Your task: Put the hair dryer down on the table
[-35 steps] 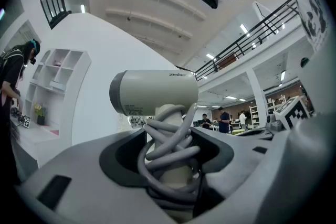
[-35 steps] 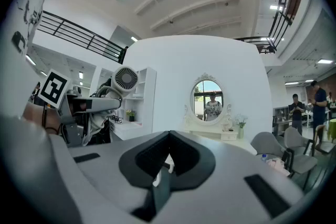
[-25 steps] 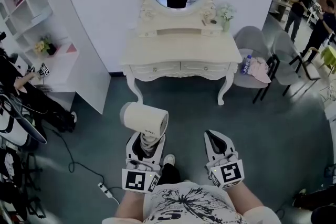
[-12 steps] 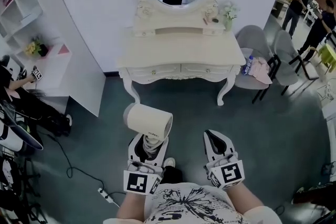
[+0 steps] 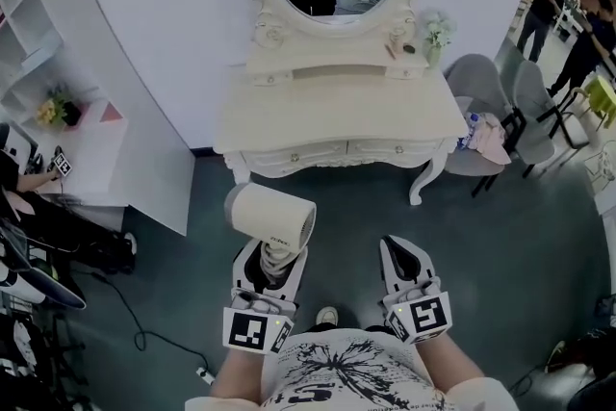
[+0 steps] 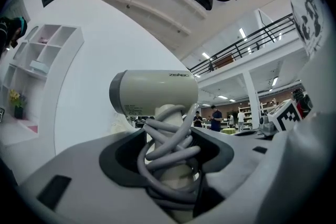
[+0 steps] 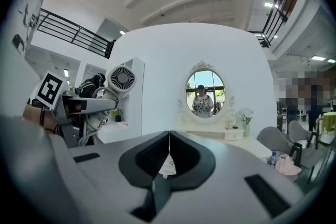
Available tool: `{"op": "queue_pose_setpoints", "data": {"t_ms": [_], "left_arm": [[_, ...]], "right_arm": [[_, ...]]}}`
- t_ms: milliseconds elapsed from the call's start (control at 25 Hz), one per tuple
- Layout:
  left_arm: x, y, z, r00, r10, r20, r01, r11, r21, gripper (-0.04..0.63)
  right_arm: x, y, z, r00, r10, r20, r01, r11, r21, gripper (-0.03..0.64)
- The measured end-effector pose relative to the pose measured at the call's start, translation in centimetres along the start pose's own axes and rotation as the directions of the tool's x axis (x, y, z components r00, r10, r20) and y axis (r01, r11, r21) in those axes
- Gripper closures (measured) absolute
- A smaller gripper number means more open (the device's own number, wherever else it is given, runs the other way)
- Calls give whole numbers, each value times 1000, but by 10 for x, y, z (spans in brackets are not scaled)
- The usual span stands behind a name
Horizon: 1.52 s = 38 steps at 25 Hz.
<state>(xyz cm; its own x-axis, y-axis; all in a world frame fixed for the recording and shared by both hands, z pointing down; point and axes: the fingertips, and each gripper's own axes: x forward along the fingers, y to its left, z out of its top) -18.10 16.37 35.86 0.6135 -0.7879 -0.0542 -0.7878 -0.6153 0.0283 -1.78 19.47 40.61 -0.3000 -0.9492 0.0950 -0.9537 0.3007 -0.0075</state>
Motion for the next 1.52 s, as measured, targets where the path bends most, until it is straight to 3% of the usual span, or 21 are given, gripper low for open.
{"op": "queue_pose_setpoints", "data": {"t_ms": [200,520,1120,1520], "left_arm": [[29,28,-8,1000,-12,-24,12,1000,1,336],[86,50,-30,999,22,-47,-22,1000,-8,336],[289,55,-43,984,165,-62,-166,986,-17,336],[386,62,-68,977,171,-124,-174,985,-18,336]], "right_arm": [[36,-10,1,999,-34,-11,34,999,-1,598],[91,-49,-7,1000,-11,-15,11,1000,0,598],[229,-228,21,994,109,10,-109,994,-30,598],[294,-301,20,992,123,0,-123,992,-9,598]]}}
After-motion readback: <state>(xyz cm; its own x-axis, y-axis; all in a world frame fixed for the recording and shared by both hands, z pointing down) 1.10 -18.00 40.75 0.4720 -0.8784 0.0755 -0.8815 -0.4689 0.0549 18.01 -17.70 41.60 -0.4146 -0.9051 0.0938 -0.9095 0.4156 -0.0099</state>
